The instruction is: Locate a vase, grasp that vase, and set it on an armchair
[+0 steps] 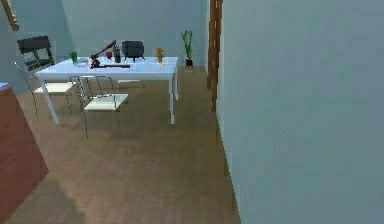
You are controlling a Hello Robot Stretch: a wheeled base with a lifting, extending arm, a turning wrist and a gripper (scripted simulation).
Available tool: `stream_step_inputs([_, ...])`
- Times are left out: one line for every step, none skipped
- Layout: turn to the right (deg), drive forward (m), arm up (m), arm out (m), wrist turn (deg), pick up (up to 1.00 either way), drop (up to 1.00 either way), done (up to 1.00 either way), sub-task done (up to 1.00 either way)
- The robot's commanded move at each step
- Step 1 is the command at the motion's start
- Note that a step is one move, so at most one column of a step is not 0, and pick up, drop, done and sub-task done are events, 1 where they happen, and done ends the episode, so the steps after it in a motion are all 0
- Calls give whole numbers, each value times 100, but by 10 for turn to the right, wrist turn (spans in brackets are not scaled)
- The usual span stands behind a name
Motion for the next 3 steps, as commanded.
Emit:
stream_step_inputs([0,100,0,0,0,0,0,0,0])
stream_step_inputs([0,100,0,0,0,0,0,0,0])
stream_step_inputs([0,100,0,0,0,0,0,0,0])
